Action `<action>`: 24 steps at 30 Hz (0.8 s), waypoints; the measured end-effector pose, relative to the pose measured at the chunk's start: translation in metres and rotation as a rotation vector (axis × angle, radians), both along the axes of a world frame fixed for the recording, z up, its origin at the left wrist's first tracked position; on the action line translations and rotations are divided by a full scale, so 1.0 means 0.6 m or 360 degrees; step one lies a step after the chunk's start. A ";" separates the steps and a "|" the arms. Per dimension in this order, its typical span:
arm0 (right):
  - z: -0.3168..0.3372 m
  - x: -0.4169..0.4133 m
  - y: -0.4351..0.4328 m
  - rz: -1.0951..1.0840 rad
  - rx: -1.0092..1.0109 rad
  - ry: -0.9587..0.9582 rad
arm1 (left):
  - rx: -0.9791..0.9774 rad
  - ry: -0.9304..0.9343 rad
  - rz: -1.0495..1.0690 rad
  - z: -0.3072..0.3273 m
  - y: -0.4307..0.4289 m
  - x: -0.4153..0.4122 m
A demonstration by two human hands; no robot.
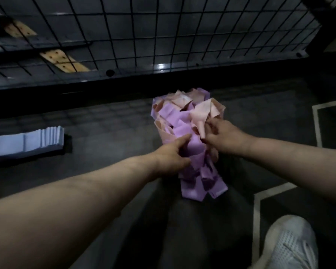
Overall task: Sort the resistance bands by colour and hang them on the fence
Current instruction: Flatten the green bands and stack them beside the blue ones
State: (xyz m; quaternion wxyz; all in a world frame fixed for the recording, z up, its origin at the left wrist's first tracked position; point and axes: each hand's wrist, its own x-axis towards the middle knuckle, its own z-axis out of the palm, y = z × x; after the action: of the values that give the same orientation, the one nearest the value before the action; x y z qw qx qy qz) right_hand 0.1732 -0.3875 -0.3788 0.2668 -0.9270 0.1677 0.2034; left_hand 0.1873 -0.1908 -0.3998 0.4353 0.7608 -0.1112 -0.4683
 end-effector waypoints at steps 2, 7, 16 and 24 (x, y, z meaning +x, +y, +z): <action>-0.003 -0.003 0.023 -0.0010 -0.0148 -0.0146 | 0.0113 -0.0148 -0.0080 0.004 0.013 0.003; -0.008 -0.028 0.087 0.0977 -0.0405 -0.0133 | 0.0128 -0.0172 -0.0185 0.000 0.052 -0.001; -0.040 0.003 0.089 0.0889 -0.0900 0.0080 | 0.0253 -0.0144 0.0254 -0.005 0.174 -0.017; -0.027 0.019 0.111 0.0794 -0.0921 -0.0168 | 0.0544 -0.0520 0.0371 0.007 0.360 -0.044</action>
State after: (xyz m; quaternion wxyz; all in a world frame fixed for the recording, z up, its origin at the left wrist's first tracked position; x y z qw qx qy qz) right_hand 0.1845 -0.3208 -0.3949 -0.0552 -0.9855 -0.0265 0.1583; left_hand 0.1606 0.0250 -0.3955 0.3277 0.8966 -0.0108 -0.2977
